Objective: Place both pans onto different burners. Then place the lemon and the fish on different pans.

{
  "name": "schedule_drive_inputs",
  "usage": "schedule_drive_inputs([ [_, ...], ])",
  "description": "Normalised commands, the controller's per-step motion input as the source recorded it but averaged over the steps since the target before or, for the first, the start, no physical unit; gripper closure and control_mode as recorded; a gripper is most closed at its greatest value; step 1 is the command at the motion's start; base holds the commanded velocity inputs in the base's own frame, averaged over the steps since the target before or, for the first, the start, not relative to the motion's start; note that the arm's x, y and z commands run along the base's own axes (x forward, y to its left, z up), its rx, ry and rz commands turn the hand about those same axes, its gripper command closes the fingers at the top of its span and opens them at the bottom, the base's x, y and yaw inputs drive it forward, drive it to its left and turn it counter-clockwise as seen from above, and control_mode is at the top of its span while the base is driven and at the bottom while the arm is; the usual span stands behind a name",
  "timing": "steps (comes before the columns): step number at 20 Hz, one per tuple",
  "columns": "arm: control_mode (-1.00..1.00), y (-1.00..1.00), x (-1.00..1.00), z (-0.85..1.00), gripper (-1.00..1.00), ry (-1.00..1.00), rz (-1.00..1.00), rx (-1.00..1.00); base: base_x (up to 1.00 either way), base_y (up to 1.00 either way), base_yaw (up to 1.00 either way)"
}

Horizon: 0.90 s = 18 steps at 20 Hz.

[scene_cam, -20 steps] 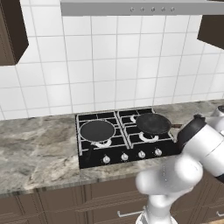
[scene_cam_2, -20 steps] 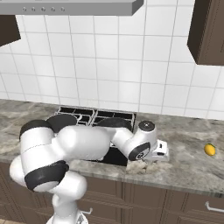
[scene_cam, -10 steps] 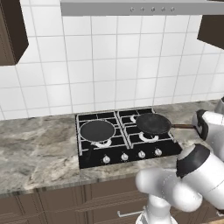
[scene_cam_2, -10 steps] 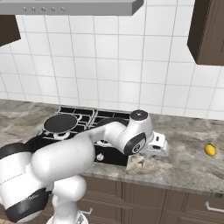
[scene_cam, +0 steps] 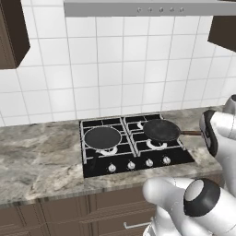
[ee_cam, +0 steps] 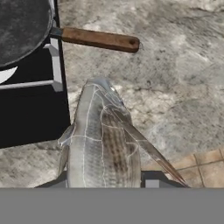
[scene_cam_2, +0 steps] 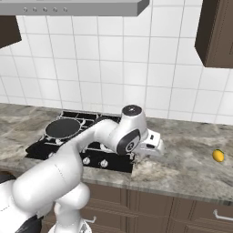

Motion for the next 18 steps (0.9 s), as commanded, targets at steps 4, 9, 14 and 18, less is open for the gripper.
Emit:
schedule_drive_inputs([
  [4,-1.0,0.79,0.12,0.32,1.0,0.0,0.0,0.0,0.0,0.0,0.0],
  [9,-1.0,0.77,0.27,0.29,1.0,0.02,0.0,0.0,0.0,0.0,0.0],
  [14,-1.0,0.81,0.22,0.07,1.0,0.04,0.0,0.0,0.0,0.0,0.0],
  [18,-1.0,0.74,0.31,0.18,1.0,0.03,0.0,0.0,0.0,0.0,0.0],
])
